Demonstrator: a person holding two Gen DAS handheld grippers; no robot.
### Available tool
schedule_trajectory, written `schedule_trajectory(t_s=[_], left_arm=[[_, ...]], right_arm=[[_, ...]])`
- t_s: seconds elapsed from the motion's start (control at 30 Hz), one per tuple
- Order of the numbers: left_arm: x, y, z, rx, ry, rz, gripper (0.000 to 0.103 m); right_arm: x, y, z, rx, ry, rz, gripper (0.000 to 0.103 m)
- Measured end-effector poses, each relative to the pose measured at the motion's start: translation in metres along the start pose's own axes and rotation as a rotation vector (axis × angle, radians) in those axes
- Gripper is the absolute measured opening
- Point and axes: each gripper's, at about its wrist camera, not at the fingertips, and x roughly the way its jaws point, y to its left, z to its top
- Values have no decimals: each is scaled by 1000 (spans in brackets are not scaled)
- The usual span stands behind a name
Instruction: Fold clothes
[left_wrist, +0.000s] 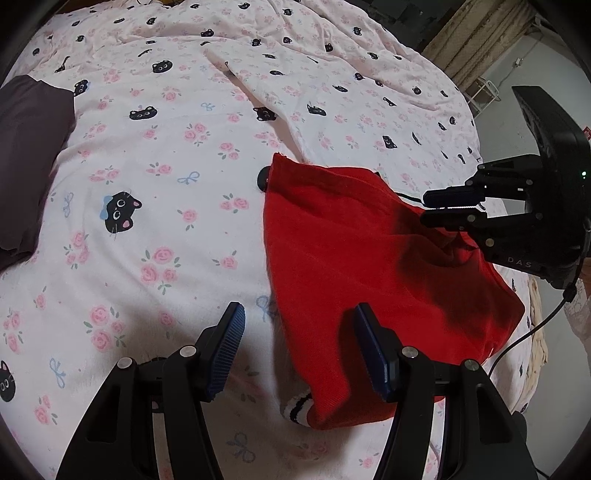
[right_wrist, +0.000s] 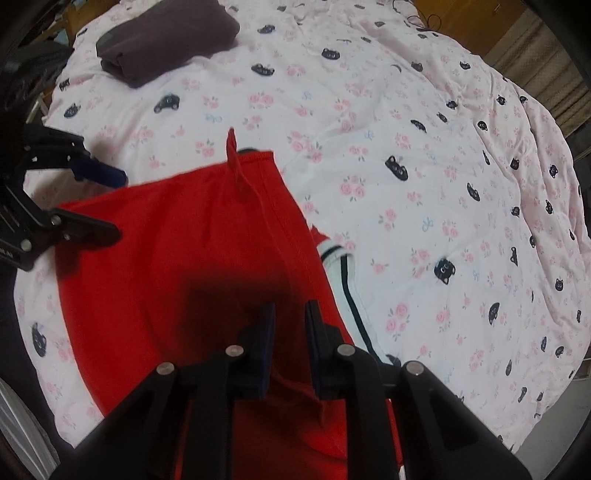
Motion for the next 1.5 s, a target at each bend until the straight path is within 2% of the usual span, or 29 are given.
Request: schedule_trajectory(t_s=[0.2, 0.37, 0.43, 0.47, 0.6, 0.7, 0.87, 1.03, 1.13, 1.23, 1.3, 1.33, 1.37, 1.5], left_arm=[[0, 5, 1, -18, 0, -2, 56], [3, 5, 1, -20, 6, -4, 56], [3, 5, 1, -21, 7, -5, 56], [3, 6, 1, -23, 7, -6, 56], [3, 7, 2, -27, 7, -8, 56], [3, 8, 2, -33, 10, -11, 56], [5, 8, 3, -34, 15, -10, 56], [5, 9, 4, -39, 14, -15, 56], [5, 8, 4, -40, 13, -23, 56], [6, 7, 4, -36, 15, -23, 56], [6, 6, 4, -36, 15, -23, 56], [7, 6, 5, -37, 14, -25, 56], [7, 6, 5, -37, 14, -26, 56], [7, 5, 6, -37, 10, -34, 56]], right_arm=[[-2, -4, 12, 48, -28, 58, 18], [23, 0, 12, 40, 49, 51, 18], [29, -2, 12, 45, 65, 39, 10], [29, -3, 13, 47, 65, 35, 1], [24, -16, 17, 83, 39, 7, 1], [19, -28, 21, 124, 33, 44, 1], [18, -27, 19, 106, 65, 95, 10], [22, -23, 9, 95, 108, 141, 12], [24, -22, 4, 92, 125, 151, 23], [25, -20, -2, 89, 141, 160, 24], [26, -19, -5, 80, 152, 157, 22], [26, -18, -5, 71, 152, 149, 14], [24, -19, -5, 65, 145, 137, 2], [11, -28, -3, 82, 97, 105, 2]])
